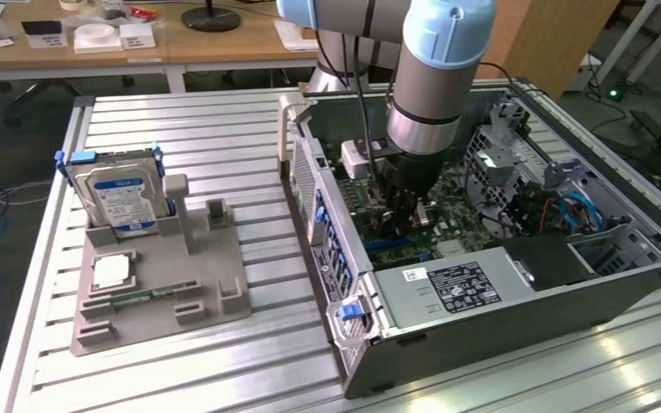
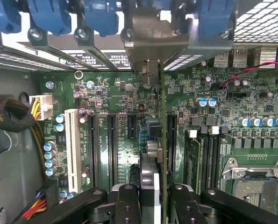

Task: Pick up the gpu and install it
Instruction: 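Insert the gpu into the slot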

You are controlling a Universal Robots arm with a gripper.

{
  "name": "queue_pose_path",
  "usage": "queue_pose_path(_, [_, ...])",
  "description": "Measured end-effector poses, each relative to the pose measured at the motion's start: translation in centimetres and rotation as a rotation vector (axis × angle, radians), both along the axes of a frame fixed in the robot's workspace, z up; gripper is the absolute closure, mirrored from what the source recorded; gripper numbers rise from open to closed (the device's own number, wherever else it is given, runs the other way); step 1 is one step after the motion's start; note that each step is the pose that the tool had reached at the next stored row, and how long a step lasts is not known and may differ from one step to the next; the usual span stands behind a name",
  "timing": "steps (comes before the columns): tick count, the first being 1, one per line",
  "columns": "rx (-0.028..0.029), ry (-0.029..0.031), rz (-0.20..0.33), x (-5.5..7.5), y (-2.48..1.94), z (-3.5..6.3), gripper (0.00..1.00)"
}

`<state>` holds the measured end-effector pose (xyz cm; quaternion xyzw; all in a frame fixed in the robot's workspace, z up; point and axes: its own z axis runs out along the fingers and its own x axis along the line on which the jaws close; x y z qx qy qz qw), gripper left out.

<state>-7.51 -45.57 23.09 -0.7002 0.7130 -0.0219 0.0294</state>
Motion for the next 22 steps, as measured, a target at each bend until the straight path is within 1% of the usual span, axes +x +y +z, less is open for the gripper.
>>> queue_pose_path(12, [0.0001,-0.0001,0.0,-0.1,0.0,-0.64,0.72])
queue_pose_path(18, [0.0005,-0.0001,0.0,-0.1,0.01,-0.63,0.72])
queue_pose_path(22, [0.0004,0.0009,0.0,-0.11,0.01,-0.53,0.72])
